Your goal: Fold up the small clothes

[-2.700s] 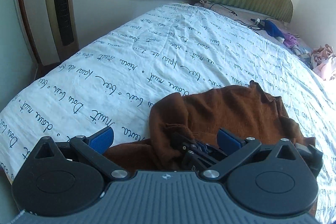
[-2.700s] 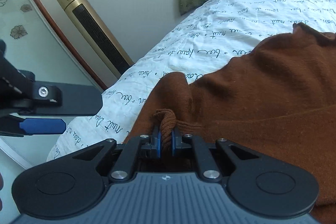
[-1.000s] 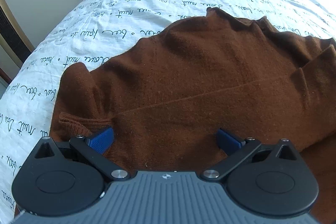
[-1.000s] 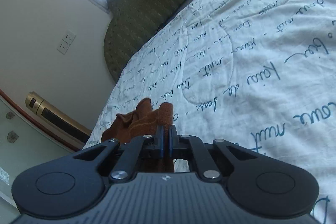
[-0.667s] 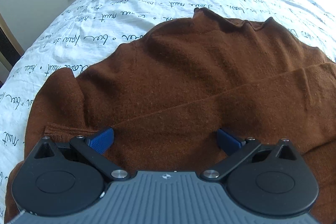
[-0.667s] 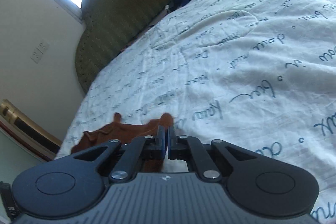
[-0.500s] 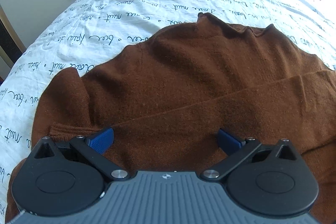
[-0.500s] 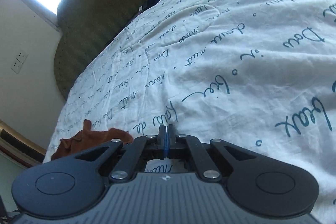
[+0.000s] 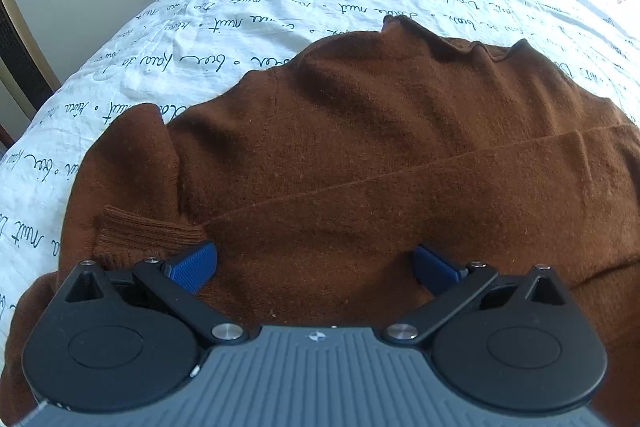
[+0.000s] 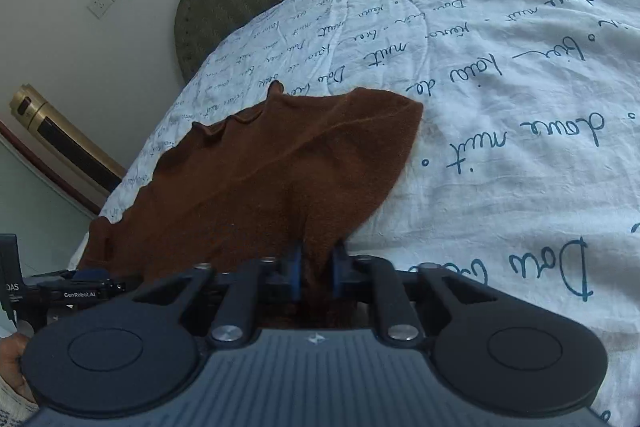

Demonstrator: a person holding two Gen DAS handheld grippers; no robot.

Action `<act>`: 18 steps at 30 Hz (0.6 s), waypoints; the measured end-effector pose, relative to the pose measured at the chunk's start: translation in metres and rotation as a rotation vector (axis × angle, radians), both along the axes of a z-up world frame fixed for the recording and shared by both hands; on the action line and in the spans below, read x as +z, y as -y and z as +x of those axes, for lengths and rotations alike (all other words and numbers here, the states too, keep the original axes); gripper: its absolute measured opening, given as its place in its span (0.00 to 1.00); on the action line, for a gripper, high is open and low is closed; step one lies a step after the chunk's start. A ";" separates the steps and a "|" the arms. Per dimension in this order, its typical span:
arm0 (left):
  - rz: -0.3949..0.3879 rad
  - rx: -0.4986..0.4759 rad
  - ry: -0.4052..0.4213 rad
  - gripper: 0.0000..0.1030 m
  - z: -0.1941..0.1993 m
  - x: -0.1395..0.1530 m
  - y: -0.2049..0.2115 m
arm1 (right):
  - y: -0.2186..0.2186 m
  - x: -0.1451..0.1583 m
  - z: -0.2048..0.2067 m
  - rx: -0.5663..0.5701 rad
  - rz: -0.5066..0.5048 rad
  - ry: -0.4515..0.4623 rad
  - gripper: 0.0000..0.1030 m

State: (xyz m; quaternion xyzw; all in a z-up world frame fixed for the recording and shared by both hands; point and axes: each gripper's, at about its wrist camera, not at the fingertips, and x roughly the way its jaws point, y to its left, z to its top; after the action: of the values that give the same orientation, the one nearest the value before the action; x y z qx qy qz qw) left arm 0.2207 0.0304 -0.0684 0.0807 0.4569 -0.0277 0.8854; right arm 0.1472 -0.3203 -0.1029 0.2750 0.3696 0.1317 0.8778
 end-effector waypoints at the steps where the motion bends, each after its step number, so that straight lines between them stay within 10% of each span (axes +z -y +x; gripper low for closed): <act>1: -0.010 -0.009 0.002 1.00 0.001 -0.001 0.004 | -0.001 0.001 -0.001 -0.006 -0.028 0.009 0.08; 13: -0.106 0.063 0.058 1.00 -0.048 0.032 -0.061 | 0.000 0.029 -0.013 -0.078 -0.097 0.004 0.24; 18: -0.048 0.230 0.076 1.00 -0.097 0.050 -0.150 | -0.033 0.058 -0.031 -0.009 -0.085 0.101 0.92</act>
State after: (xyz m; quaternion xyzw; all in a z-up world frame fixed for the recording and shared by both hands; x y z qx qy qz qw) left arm 0.1239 0.1806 -0.0188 0.0076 0.4284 0.0662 0.9011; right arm 0.1160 -0.2875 -0.0448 0.2321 0.3288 0.1254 0.9068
